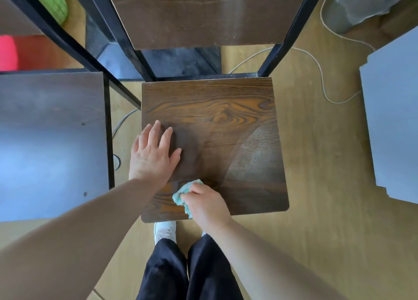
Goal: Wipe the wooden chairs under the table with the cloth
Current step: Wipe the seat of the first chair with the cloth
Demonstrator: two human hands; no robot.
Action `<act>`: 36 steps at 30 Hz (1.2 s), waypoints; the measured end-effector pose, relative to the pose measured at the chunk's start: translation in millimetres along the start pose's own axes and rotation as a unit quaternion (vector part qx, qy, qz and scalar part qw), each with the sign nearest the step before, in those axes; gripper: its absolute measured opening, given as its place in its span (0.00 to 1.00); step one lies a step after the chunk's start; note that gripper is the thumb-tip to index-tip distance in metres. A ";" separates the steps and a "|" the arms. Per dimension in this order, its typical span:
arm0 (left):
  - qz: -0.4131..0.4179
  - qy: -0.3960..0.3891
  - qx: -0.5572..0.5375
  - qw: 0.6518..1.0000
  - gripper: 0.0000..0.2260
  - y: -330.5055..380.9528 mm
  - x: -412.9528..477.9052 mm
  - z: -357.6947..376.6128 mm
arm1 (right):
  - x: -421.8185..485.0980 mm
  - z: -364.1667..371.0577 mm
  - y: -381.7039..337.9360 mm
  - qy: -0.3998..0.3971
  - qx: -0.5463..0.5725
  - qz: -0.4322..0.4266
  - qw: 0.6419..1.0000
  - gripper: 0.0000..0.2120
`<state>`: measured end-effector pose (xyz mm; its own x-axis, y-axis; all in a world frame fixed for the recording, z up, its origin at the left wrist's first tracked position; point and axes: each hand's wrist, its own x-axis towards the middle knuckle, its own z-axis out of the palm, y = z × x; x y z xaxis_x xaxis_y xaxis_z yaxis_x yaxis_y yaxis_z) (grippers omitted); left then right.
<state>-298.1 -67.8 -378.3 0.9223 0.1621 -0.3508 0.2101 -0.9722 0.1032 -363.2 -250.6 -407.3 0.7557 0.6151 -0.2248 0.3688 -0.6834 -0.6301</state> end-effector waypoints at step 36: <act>0.057 -0.029 -0.010 0.998 0.26 54.4 -14.1 10.0 | 5.5 -64.4 73.4 0.158 0.034 0.167 0.973 0.09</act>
<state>-302.9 -124.7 -377.0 0.9203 0.0394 -0.3892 0.1116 -0.9800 0.1646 -297.1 -322.7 -406.9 0.9599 0.2043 -0.1921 0.0458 -0.7900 -0.6114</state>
